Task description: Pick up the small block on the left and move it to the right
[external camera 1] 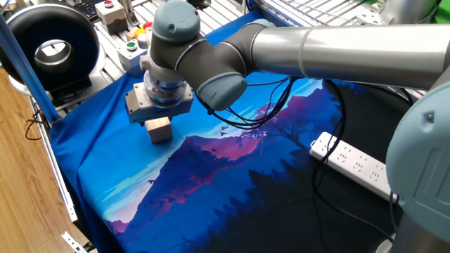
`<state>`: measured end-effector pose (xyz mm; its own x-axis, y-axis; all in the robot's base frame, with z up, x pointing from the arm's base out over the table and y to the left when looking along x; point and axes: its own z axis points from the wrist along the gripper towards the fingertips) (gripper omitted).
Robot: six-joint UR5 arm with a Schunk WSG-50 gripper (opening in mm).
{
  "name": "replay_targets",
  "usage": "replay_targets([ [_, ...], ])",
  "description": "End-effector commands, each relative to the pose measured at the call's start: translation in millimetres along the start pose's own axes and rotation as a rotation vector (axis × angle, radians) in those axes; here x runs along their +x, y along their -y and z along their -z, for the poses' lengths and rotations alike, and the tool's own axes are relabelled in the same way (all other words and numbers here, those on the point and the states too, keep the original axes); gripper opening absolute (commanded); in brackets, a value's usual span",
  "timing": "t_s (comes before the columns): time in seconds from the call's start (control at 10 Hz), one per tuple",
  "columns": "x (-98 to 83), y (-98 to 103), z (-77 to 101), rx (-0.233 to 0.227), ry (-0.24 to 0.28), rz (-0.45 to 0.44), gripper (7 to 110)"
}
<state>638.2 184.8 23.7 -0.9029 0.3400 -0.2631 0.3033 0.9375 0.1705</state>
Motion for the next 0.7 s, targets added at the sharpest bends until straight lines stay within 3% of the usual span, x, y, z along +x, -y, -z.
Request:
replay_targets([
  [0.0, -3.5, -0.7, 0.7, -0.008, 0.005, 0.008, 66],
  [0.3, -5.6, 15.3, 13.2, 0.067, -0.010, 0.054, 66],
  [0.6, -8.7, 15.2, 23.2, 0.072, -0.022, 0.062, 66],
])
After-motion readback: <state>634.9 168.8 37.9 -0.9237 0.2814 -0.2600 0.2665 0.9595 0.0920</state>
